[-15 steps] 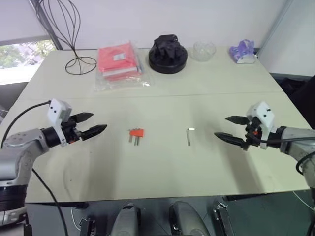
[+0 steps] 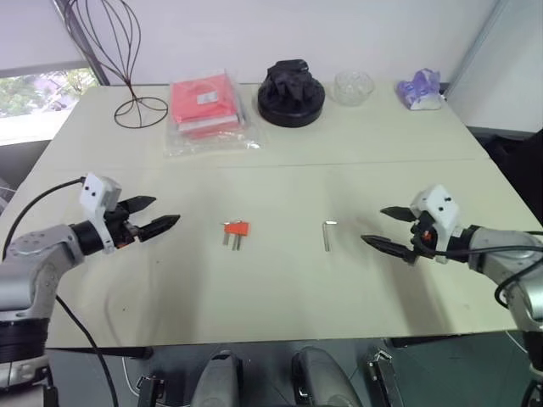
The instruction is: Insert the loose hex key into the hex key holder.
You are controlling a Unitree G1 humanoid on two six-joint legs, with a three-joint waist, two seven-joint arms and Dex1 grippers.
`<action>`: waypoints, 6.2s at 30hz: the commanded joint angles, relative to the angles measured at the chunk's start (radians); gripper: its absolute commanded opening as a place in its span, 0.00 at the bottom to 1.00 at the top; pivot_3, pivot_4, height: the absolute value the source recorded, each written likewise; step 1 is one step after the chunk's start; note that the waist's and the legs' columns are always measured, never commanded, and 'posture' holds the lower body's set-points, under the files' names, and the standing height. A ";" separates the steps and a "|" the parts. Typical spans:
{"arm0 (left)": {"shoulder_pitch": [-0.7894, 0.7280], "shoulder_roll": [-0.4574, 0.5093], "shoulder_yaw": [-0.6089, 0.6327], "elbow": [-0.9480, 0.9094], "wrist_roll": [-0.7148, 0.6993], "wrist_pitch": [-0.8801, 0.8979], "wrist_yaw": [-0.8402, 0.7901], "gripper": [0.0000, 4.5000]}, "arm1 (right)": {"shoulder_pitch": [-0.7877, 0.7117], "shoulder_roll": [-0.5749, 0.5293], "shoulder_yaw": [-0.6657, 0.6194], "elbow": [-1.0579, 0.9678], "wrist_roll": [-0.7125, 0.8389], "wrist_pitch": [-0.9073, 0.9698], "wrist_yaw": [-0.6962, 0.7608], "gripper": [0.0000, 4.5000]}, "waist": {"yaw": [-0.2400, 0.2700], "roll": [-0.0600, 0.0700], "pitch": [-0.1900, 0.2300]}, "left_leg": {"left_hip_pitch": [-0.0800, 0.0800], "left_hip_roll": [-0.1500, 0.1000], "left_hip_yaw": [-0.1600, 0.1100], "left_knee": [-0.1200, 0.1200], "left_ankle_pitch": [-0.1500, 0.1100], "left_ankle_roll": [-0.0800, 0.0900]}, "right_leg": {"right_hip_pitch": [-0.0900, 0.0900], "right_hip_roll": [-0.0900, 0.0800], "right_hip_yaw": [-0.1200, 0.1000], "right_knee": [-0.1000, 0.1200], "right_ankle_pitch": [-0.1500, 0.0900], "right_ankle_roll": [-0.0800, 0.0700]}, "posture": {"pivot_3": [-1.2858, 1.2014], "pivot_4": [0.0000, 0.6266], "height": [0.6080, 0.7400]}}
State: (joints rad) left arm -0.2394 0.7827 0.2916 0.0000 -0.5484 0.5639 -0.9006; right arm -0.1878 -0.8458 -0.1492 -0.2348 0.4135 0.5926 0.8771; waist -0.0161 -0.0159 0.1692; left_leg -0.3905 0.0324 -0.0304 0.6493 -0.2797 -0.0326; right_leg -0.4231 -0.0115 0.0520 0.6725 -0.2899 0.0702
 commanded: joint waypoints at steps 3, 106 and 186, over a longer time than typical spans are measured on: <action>-0.022 -0.005 0.033 -0.029 -0.017 -0.003 0.026 0.99 | -0.051 0.014 0.014 -0.009 -0.005 -0.018 -0.008 0.93 | 0.000 0.000 0.000 | 0.000 0.000 0.000 0.000 0.000 0.000 | 0.000 0.000 0.000 0.000 0.000 0.000 | 0.52 0.24 1.00; 0.045 0.060 -0.092 -0.265 -0.023 0.035 -0.047 1.00 | -0.758 0.809 0.413 1.300 -0.495 -0.819 0.145 0.58 | -0.054 0.000 0.000 | 0.001 0.000 -0.002 0.000 0.000 0.000 | -0.005 -0.002 0.000 0.011 0.000 0.000 | 0.52 0.24 1.00; -0.613 -0.246 -0.223 0.368 0.039 -0.055 -0.388 0.00 | -0.752 0.254 0.381 0.637 -0.615 -0.751 0.063 1.00 | -0.049 0.000 0.001 | -0.001 -0.001 0.000 0.001 0.004 -0.007 | -0.006 -0.001 0.000 0.011 0.000 0.000 | 0.52 0.24 1.00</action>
State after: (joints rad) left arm -0.8615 0.5143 0.0843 0.4501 -0.5304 0.5423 -1.2864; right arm -0.9455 -0.6029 0.3064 0.5019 -0.2925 -0.3575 0.9227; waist -0.0656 -0.0161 0.1700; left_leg -0.3916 0.0321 -0.0308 0.6502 -0.2758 -0.0394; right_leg -0.4293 -0.0126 0.0518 0.6832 -0.2897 0.0702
